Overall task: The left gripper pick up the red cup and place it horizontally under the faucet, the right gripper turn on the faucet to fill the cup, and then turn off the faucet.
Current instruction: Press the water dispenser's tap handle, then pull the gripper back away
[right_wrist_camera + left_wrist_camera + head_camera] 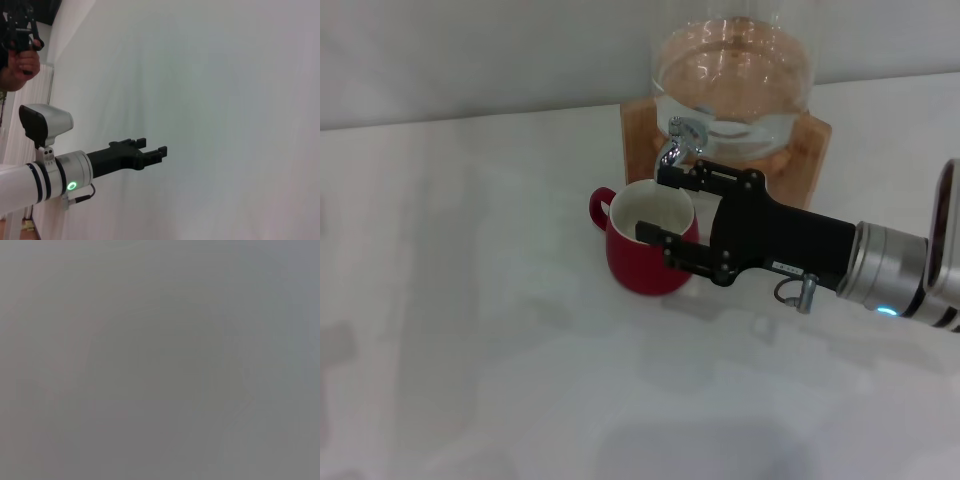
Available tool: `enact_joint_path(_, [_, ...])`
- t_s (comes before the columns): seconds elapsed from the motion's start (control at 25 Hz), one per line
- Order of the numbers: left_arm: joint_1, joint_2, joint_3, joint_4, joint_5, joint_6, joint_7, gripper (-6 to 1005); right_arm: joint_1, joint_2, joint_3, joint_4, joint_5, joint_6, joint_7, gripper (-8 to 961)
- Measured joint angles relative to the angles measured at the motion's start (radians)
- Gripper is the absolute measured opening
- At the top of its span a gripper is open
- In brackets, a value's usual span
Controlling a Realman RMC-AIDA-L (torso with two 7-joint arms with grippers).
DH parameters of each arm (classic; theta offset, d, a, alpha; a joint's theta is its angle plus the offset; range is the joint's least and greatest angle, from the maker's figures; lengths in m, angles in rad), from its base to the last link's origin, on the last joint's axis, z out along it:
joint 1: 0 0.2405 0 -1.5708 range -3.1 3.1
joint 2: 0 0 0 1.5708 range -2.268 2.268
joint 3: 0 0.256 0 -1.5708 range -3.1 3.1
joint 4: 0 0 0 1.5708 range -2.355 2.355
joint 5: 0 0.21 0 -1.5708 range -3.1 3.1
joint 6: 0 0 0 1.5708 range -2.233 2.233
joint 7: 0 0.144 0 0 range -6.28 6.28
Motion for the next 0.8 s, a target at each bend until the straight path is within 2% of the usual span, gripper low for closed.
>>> enact_joint_path(0.8, [-0.001,0.0,0.0,0.0,0.0,0.0,0.0,757,0.011,-0.004,0.011,0.0,0.033,-0.056,-0.01,631])
